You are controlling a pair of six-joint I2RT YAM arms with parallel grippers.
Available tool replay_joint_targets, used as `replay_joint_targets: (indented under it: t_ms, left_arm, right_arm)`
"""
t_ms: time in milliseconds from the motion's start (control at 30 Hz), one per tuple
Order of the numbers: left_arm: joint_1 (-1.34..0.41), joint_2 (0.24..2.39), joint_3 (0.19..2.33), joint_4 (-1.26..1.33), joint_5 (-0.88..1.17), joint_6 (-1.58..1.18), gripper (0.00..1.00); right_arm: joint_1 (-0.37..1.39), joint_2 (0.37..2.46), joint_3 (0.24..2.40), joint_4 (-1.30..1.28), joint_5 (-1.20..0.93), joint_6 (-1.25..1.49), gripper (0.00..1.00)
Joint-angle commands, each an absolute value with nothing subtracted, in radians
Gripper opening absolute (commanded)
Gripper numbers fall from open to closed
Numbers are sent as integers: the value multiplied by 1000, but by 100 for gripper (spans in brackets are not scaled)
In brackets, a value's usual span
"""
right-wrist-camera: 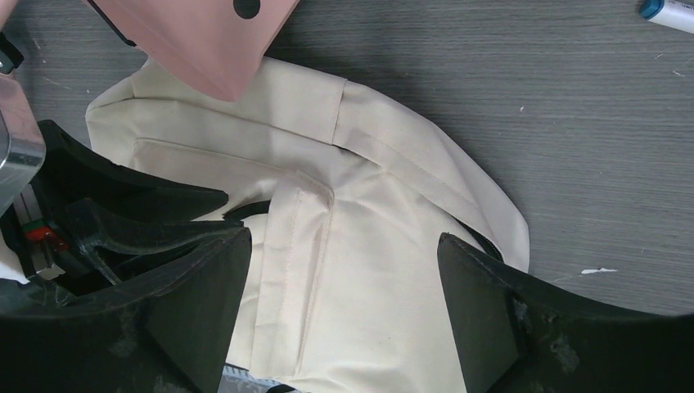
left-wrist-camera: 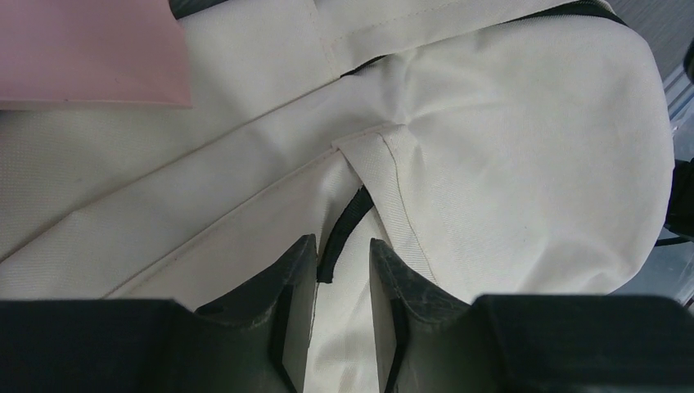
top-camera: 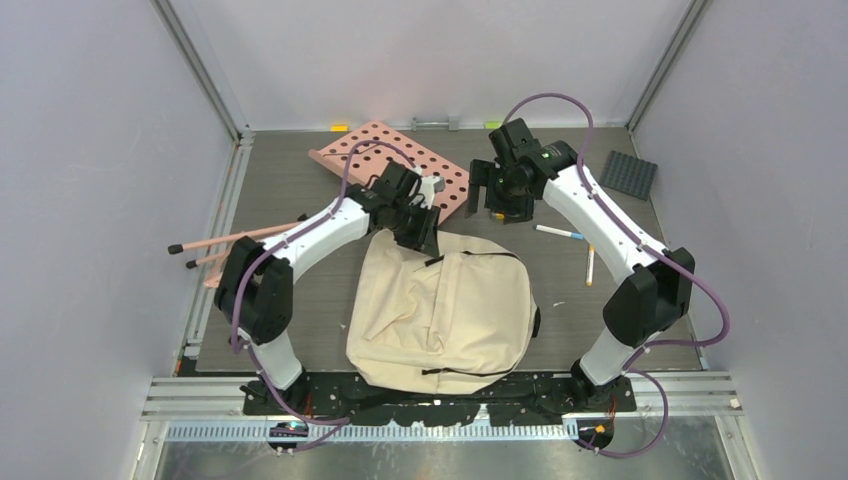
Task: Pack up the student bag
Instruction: Unzip the student bag at the center of the board.
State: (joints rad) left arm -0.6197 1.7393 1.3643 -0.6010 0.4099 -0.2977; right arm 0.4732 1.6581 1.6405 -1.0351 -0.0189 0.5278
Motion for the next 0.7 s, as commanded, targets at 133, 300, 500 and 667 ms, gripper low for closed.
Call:
replay_joint_targets:
  t_ms: [133,300,500,667]
  left_arm:
    - [-647,1723,1334,-580,416,-272,29]
    - [-654,1728,1318,-581,406,-271,30]
    - [-663,1738,1319,-605,327,-236,31]
    - [-694,1732,1314,-623,219,-185,33]
  right_arm:
    - [467,1661,1649,-1051,-20,535,89]
    - [466,1655,1632,-1050,-26,540,89]
    - [467,1644,1616,-1047,-34,543,89]
    - [467,1631,1598,-1033,-40,548,89]
